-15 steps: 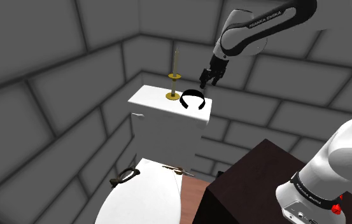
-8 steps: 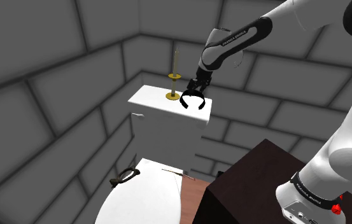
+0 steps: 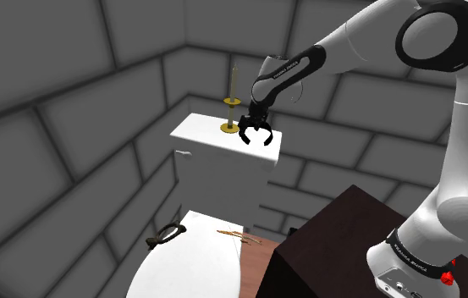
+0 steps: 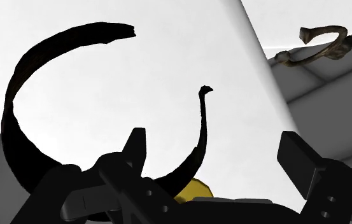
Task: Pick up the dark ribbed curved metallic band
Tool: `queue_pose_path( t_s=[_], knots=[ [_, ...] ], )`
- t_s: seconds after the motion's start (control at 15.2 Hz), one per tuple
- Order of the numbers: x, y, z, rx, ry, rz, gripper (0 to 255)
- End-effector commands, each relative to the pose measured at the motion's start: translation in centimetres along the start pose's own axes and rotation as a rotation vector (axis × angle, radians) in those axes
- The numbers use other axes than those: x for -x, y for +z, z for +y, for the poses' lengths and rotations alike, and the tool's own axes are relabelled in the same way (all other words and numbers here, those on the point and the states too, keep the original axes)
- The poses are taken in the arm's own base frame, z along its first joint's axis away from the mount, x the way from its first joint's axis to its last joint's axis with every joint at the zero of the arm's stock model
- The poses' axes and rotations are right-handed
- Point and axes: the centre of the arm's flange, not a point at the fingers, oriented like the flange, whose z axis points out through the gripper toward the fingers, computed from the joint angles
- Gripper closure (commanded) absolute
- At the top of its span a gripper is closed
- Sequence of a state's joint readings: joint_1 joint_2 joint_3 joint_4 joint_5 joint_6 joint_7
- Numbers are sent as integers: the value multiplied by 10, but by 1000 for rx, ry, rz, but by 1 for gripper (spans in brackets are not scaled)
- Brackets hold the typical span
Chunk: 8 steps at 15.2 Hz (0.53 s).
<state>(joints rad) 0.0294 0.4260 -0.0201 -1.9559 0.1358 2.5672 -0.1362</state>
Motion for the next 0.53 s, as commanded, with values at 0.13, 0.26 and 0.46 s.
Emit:
queue_pose_path(
  t_s=[0.13,0.26,0.46],
  knots=[
    [3,21,1,0,0,1,0],
    [6,35,2,0,0,1,0],
    [6,34,2,0,0,1,255]
  ],
)
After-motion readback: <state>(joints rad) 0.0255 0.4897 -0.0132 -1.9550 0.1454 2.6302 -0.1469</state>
